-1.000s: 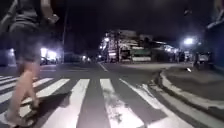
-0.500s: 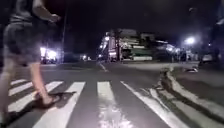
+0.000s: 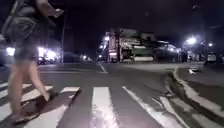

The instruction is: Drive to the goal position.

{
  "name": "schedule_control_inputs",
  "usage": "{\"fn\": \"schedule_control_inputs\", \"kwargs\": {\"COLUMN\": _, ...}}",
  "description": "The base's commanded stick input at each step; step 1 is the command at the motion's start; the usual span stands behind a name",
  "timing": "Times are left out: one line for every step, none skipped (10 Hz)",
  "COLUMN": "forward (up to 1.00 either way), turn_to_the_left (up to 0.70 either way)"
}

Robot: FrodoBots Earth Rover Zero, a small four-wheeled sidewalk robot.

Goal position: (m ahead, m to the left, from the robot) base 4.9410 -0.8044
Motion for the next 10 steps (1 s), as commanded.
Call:
{"fn": "schedule_control_inputs", "kwargs": {"forward": 1.00, "turn_to_the_left": -0.39}}
{"fn": "schedule_control_inputs", "kwargs": {"forward": 1.00, "turn_to_the_left": -0.22}}
{"fn": "schedule_control_inputs", "kwargs": {"forward": 1.00, "turn_to_the_left": 0.00}}
{"fn": "schedule_control_inputs", "kwargs": {"forward": 1.00, "turn_to_the_left": 0.00}}
{"fn": "schedule_control_inputs", "kwargs": {"forward": 1.00, "turn_to_the_left": 0.00}}
{"fn": "schedule_control_inputs", "kwargs": {"forward": 1.00, "turn_to_the_left": 0.00}}
{"fn": "schedule_control_inputs", "kwargs": {"forward": 1.00, "turn_to_the_left": 0.00}}
{"fn": "schedule_control_inputs", "kwargs": {"forward": 1.00, "turn_to_the_left": 0.00}}
{"fn": "schedule_control_inputs", "kwargs": {"forward": 1.00, "turn_to_the_left": 0.00}}
{"fn": "schedule_control_inputs", "kwargs": {"forward": 1.00, "turn_to_the_left": 0.00}}
